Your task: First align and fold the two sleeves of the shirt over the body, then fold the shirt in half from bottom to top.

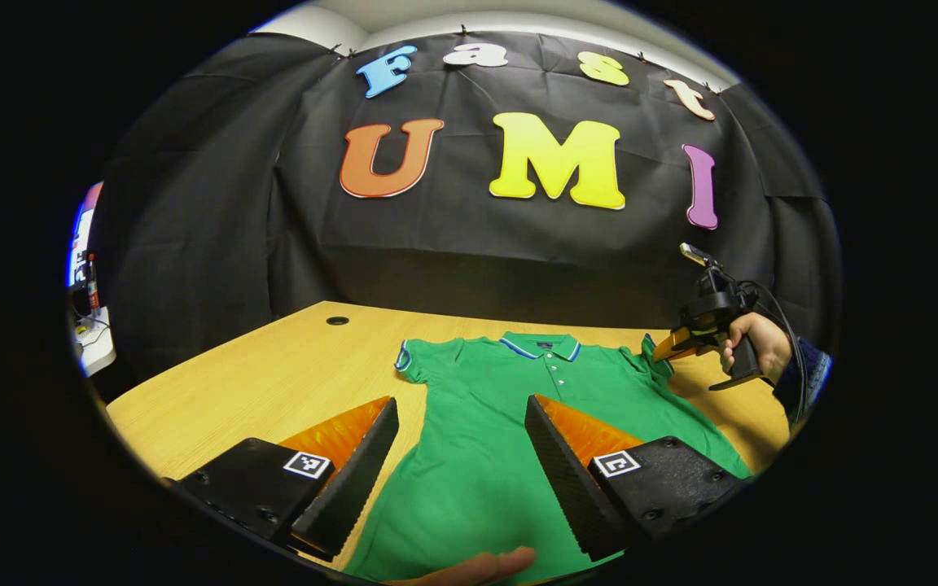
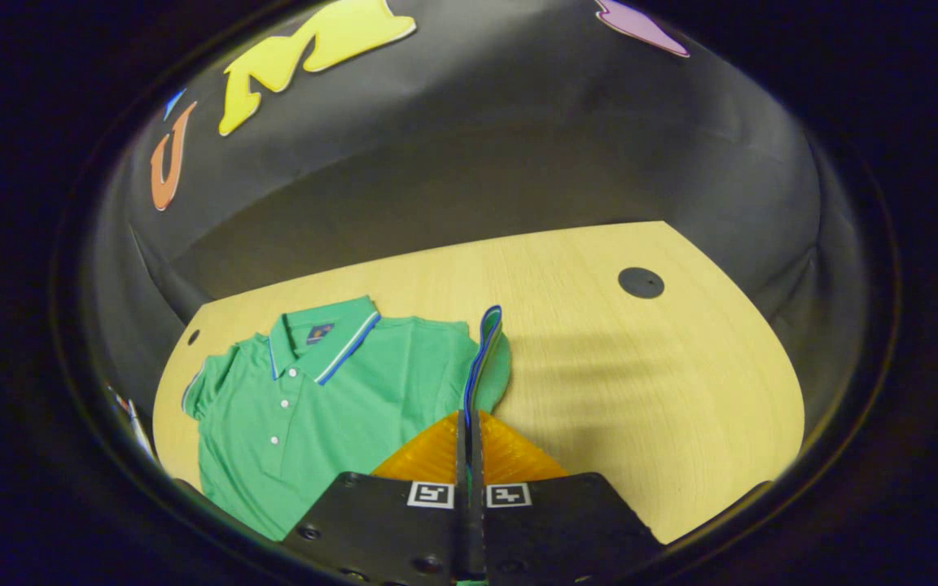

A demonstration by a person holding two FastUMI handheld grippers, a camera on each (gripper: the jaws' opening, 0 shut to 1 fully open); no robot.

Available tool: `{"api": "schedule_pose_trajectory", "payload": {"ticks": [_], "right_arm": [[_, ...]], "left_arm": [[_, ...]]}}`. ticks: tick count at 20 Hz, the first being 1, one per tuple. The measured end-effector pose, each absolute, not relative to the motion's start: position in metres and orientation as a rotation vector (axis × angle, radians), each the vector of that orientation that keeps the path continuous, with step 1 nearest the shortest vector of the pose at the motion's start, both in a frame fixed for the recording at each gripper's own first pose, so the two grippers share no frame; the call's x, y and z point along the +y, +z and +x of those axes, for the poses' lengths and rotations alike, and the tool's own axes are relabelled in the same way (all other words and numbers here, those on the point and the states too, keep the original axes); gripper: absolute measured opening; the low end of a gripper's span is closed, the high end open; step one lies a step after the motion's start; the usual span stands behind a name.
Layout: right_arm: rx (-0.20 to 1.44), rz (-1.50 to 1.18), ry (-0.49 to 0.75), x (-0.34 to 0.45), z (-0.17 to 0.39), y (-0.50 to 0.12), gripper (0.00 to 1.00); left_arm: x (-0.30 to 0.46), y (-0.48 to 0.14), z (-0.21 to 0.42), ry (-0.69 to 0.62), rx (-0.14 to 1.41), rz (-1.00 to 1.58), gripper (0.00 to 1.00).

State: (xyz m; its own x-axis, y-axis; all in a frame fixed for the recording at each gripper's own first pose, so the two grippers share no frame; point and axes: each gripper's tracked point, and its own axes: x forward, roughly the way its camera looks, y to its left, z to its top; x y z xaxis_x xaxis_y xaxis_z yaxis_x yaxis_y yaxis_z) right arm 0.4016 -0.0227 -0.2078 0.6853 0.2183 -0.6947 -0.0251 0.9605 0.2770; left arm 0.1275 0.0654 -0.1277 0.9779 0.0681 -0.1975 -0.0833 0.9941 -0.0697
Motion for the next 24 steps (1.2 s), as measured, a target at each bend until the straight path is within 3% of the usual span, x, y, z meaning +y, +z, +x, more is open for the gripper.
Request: {"api": "schedule_pose_trajectory", "payload": {"ticks": [11,15,17,19,24], "right_arm": [[0.749,0.207,0.303,0.071,0.389,-0.173,0.00],[0.667,0.168,0.341,0.087,0.380,-0.153,0.73],[0.584,0.115,0.305,0.078,0.373,-0.133,0.91],[0.477,0.081,0.293,0.070,0.355,-0.105,0.96],[0.229,0.077,0.245,0.040,0.281,-0.034,0.96]], "left_arm": [[0.090,-0.139,0.130,0.119,0.220,-0.107,1.00],[0.109,-0.141,0.135,0.157,0.222,-0.102,1.00],[0.122,-0.139,0.142,0.181,0.223,-0.103,1.00],[0.132,-0.137,0.155,0.196,0.222,-0.098,1.00],[0.142,-0.132,0.199,0.193,0.256,-0.046,1.00]]}}
